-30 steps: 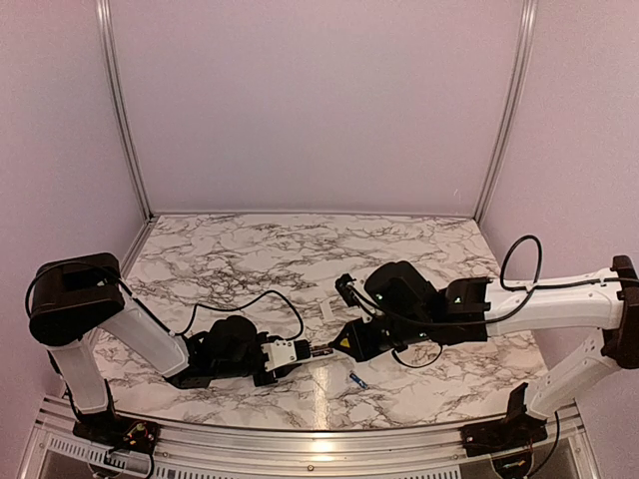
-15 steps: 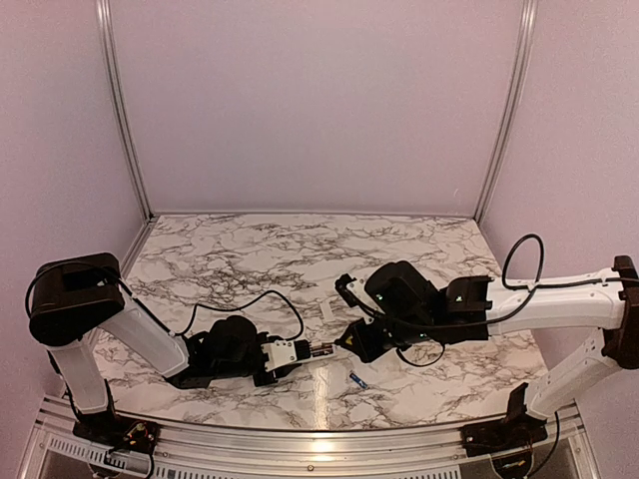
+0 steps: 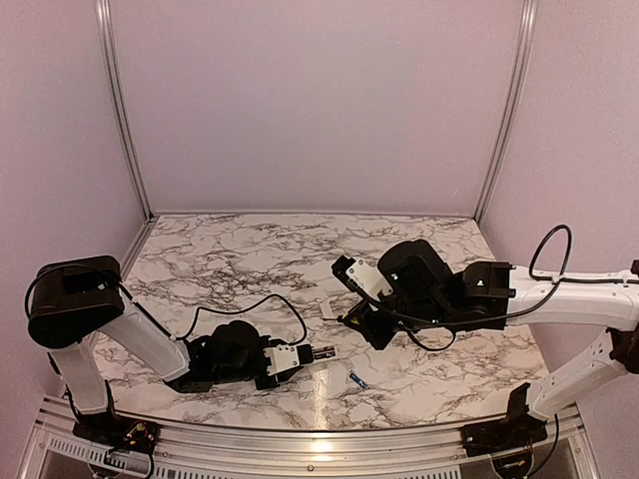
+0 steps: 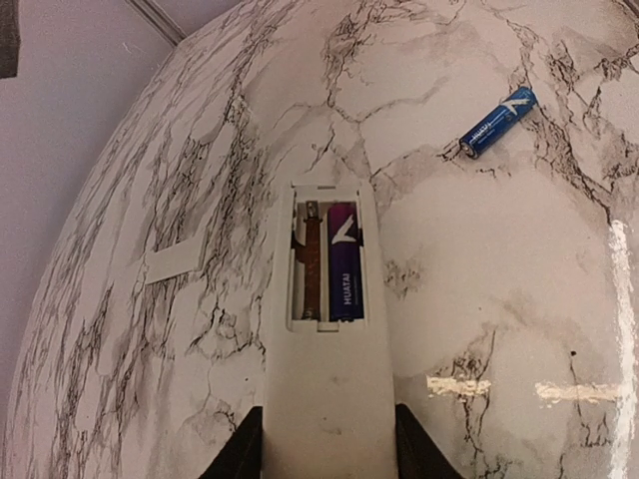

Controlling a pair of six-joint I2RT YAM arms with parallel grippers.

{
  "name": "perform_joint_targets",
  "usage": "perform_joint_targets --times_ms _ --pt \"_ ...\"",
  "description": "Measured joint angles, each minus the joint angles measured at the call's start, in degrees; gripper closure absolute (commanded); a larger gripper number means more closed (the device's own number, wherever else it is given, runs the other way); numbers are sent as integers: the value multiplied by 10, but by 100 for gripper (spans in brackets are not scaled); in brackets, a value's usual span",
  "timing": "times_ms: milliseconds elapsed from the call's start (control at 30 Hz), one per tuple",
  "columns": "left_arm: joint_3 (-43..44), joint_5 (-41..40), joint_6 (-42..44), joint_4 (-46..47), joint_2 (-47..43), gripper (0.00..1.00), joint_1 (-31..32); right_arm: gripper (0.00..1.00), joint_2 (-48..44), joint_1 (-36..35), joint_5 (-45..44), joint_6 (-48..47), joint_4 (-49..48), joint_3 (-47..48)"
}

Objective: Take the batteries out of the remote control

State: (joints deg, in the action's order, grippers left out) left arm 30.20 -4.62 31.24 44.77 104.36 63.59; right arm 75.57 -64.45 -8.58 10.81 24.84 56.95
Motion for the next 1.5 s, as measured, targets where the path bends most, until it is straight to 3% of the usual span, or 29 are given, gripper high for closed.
perform_joint_targets --times_ms 500,1500 --pt "-33 -62 40 113 0 100 55 100 28 0 46 -118 100 101" --pt "-56 -28 80 84 -35 100 63 100 57 0 138 -183 231 121"
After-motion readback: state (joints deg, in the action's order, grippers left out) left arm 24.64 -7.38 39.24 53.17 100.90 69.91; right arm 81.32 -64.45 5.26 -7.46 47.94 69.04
